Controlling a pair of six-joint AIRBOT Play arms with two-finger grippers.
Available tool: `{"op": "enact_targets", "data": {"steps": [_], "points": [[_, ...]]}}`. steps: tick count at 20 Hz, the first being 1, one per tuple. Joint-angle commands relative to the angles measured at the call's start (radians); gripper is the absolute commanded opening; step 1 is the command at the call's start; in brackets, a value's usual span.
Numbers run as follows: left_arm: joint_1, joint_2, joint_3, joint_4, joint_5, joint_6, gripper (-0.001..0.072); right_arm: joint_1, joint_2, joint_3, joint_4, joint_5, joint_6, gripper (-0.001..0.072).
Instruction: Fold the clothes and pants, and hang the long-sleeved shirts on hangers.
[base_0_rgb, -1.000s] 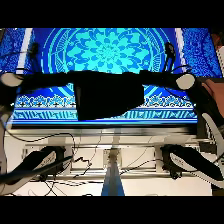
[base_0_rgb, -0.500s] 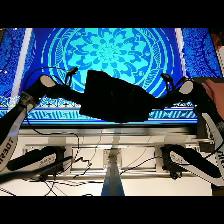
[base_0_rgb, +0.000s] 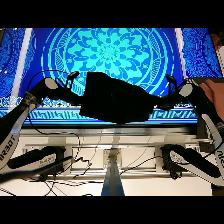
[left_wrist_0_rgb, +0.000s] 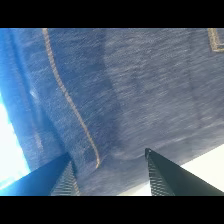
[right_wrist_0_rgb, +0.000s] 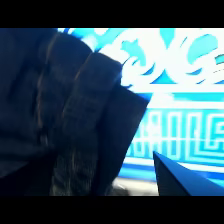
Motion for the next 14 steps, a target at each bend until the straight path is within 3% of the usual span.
{"op": "enact_targets", "data": {"steps": [1,5,10,12,13,14], "points": [[0.002,-0.001,-0.001,0.047,0.004,0.0,0.0496,-0.066,-0.037,-0.002,0.086,-0.024,0.077,0.0667],[0.002,-0.002,-0.002,0.049,0.034,0.001,0.0496,-0.104,-0.139,-0.021,0.173,0.034,0.018,0.0667],[0.001,-0.042,-0.002,0.055,0.141,0.001,0.0496,-0.104,-0.238,-0.063,0.481,-0.047,-0.204,0.0665],[0.0,-0.077,-0.002,0.054,0.16,0.001,0.0496,-0.104,-0.238,-0.061,0.603,-0.075,-0.312,0.0529],[0.0,-0.089,-0.002,0.054,0.169,0.001,0.0496,-0.098,-0.238,-0.061,0.654,-0.082,-0.351,0.0503],[0.0,-0.097,-0.002,0.054,0.18,0.001,0.0496,-0.084,-0.238,-0.061,0.698,-0.093,-0.394,0.0406]]}}
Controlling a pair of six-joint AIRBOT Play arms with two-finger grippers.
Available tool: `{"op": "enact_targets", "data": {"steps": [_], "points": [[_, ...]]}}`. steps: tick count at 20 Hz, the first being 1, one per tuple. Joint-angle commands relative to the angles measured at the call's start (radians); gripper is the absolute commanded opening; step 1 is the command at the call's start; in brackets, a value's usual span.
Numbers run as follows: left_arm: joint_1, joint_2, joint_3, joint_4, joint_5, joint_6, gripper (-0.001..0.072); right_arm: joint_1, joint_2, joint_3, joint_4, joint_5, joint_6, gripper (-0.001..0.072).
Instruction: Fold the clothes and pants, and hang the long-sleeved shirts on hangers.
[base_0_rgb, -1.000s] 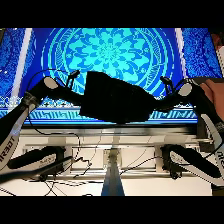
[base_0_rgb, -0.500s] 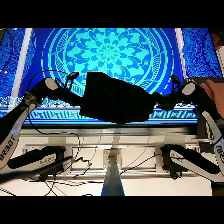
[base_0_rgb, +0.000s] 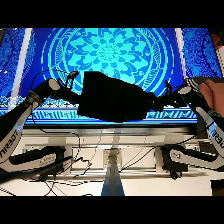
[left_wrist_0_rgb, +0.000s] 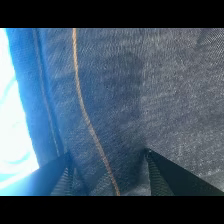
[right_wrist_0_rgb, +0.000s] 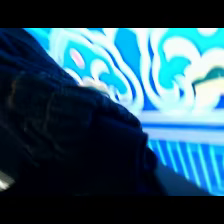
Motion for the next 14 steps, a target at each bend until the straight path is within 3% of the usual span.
{"op": "enact_targets", "data": {"steps": [1,2,5,8,9,14], "points": [[-0.001,-0.033,0.0,0.005,0.058,0.0,0.0496,0.03,-0.009,-0.003,0.228,-0.033,-0.185,0.0215],[-0.001,-0.031,0.004,0.005,0.066,0.001,0.0497,0.045,-0.005,0.005,0.244,-0.038,-0.223,0.0045],[0.003,-0.016,0.063,0.009,0.068,0.074,0.0497,0.059,0.032,0.112,0.207,-0.006,-0.282,0.0032],[0.013,0.036,0.182,0.01,0.068,0.091,0.0497,0.026,0.131,0.299,0.042,-0.009,-0.278,0.0033],[0.017,0.058,0.224,0.009,0.068,0.091,0.0497,0.0,0.171,0.364,-0.043,-0.014,-0.243,0.0032],[0.026,0.182,0.305,0.009,0.068,0.09,0.0496,-0.275,0.356,0.585,-0.449,0.01,0.223,0.0032]]}}
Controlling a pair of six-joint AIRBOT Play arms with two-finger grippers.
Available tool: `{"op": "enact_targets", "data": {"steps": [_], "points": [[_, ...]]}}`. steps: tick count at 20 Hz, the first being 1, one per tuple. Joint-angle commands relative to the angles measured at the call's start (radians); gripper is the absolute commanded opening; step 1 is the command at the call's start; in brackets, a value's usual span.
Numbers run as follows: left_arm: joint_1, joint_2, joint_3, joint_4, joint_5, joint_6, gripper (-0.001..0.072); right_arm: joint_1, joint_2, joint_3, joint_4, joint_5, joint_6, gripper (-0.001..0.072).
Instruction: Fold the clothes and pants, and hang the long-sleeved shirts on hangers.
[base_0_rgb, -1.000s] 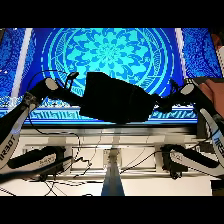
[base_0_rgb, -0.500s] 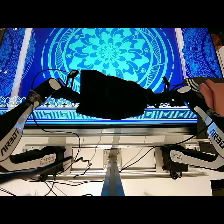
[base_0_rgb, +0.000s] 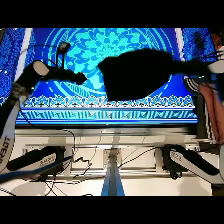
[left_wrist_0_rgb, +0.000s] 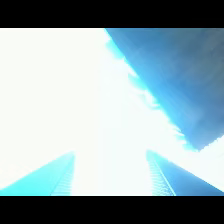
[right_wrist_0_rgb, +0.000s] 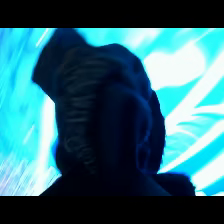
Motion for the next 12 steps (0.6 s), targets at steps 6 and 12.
{"op": "enact_targets", "data": {"steps": [6,12], "points": [[0.003,0.106,0.041,-0.006,0.001,0.005,0.0497,-0.649,0.257,0.182,-0.713,0.478,0.47,0.0032],[0.003,0.106,0.041,-0.006,0.001,0.005,0.0497,-1.046,0.27,0.183,-0.752,0.634,0.466,0.0033]]}}
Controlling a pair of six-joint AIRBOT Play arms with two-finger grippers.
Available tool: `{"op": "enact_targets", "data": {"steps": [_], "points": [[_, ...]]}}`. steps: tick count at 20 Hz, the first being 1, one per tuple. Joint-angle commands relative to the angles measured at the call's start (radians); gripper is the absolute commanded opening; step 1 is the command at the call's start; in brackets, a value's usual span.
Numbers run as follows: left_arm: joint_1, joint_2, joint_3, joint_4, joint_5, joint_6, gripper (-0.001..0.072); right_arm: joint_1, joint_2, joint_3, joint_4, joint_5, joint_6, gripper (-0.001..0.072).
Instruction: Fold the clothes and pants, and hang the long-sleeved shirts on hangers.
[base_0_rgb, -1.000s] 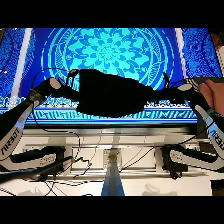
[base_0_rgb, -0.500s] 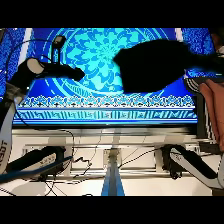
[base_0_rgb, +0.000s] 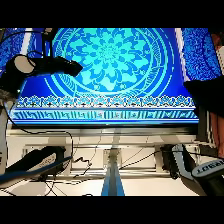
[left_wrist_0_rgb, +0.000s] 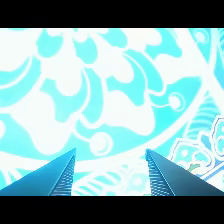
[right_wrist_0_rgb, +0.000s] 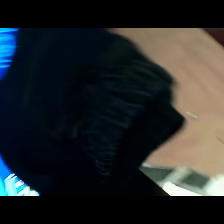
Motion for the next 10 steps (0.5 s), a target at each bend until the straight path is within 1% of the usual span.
{"op": "enact_targets", "data": {"steps": [1,2,4,5,7,8,9,10], "points": [[0.001,0.003,0.001,0.0,0.001,0.0,0.0497,-0.182,0.013,0.005,-0.068,0.061,0.022,0.0056],[0.001,0.003,0.001,0.0,0.001,0.0,0.0497,-0.192,0.013,0.005,-0.068,0.028,0.023,0.0158],[0.001,0.003,0.001,0.0,0.001,0.0,0.0496,-0.192,0.013,0.005,-0.043,-0.011,0.032,0.0592],[0.001,0.003,0.001,0.0,0.001,0.0,0.0497,-0.192,0.012,0.005,-0.019,-0.024,0.032,0.0692],[0.001,0.003,0.001,0.0,0.001,0.0,0.0497,-0.192,0.012,0.002,0.034,-0.039,0.032,0.0684],[0.001,0.003,0.001,0.0,0.001,0.0,0.0496,-0.19,0.012,-0.002,0.082,-0.043,0.031,0.0552],[0.001,0.003,0.001,0.0,0.001,0.0,0.0496,-0.169,0.012,-0.009,0.148,-0.038,0.031,0.018],[0.001,0.003,0.001,0.0,0.001,0.0,0.0497,-0.13,0.012,-0.019,0.213,-0.04,0.027,0.0035]]}}
